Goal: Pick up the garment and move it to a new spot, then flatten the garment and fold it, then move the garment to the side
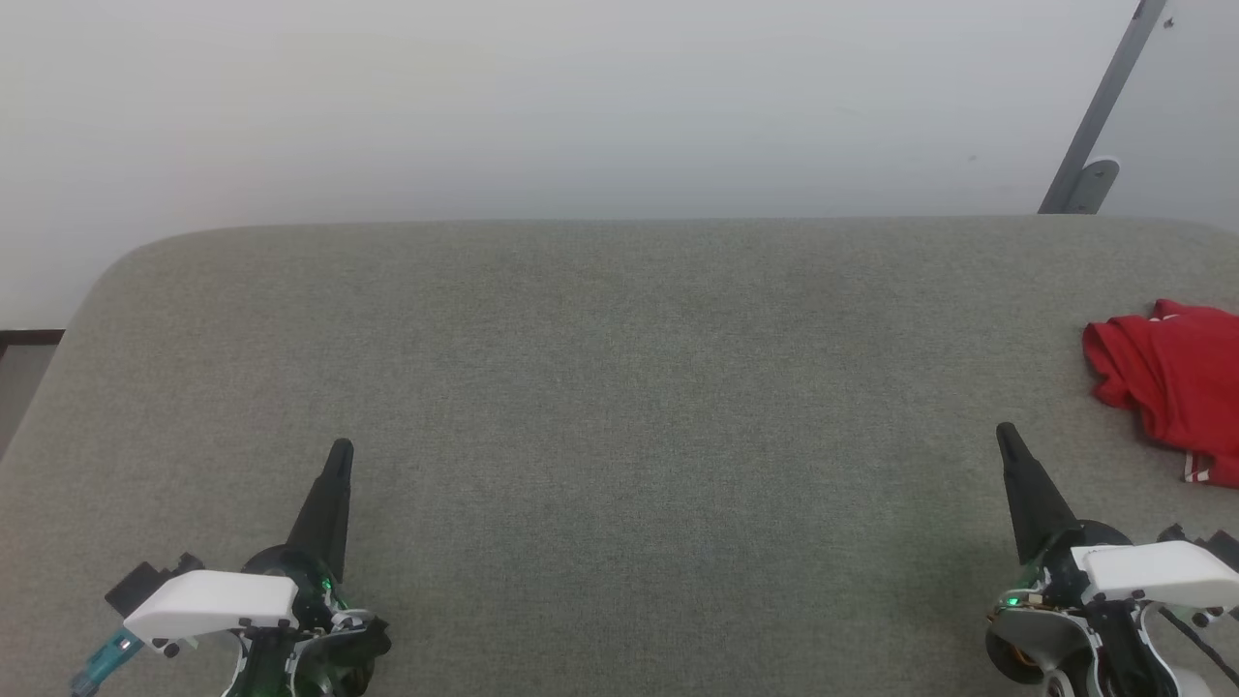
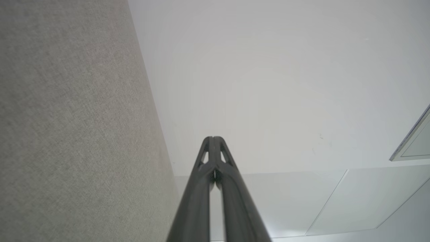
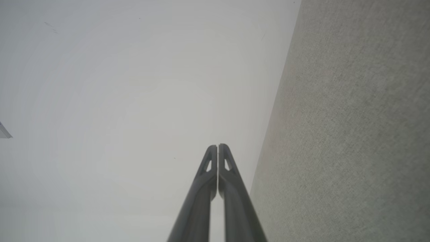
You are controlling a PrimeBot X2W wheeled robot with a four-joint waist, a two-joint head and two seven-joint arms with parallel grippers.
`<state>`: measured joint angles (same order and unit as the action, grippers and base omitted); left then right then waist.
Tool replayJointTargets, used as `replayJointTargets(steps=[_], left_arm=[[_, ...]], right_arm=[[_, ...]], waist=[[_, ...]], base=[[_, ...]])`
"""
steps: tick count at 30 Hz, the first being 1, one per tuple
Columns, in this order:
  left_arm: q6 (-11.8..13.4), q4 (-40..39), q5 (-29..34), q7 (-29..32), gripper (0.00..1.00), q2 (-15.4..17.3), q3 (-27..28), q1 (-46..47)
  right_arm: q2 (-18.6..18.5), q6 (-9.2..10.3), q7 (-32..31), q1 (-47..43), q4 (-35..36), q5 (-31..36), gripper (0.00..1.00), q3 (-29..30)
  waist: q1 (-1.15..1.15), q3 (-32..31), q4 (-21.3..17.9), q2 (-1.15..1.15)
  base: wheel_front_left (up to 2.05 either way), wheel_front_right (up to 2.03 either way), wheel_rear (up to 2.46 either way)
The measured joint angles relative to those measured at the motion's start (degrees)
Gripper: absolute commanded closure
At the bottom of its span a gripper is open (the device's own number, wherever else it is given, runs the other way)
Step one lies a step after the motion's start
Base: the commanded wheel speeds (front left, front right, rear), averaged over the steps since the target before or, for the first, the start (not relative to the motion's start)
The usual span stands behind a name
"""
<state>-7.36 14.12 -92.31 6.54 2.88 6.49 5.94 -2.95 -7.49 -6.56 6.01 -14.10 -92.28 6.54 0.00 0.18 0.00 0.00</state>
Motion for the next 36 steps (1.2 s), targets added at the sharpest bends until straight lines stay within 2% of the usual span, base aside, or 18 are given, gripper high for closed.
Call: replayJointTargets(steps=[36], left_arm=[[0.0,0.0,0.0,0.0,1.0,0.0,0.0,0.0]], right_arm=[[0.0,0.0,0.01,0.02,0.0,0.0,1.0,-0.01]], waist=[[0.0,0.0,0.0,0.0]], base=[[0.0,0.0,0.0]])
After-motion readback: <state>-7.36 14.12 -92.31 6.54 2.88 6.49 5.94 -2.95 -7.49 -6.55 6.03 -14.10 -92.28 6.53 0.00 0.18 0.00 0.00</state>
